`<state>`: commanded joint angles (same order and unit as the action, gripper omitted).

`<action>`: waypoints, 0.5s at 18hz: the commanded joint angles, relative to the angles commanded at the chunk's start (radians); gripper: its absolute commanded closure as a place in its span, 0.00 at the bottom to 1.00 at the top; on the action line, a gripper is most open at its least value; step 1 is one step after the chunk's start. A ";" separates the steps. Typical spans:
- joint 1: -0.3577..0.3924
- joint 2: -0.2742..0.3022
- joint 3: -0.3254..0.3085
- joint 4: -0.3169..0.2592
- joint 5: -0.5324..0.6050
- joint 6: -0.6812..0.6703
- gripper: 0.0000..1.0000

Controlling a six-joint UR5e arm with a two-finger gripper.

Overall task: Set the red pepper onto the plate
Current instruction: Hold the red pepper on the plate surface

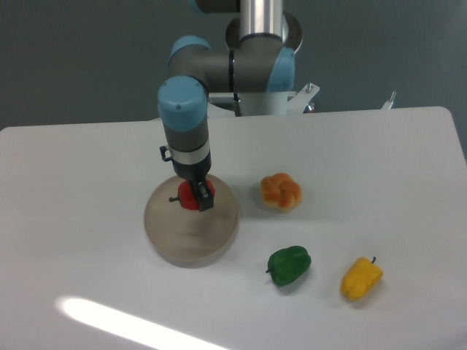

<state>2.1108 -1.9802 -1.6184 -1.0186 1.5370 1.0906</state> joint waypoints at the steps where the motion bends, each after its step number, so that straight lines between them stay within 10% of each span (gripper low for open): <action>1: 0.000 -0.009 0.003 0.003 0.000 0.002 0.56; 9: 0.002 -0.049 0.002 0.048 -0.009 0.017 0.56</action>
<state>2.1123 -2.0294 -1.6168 -0.9710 1.5279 1.1075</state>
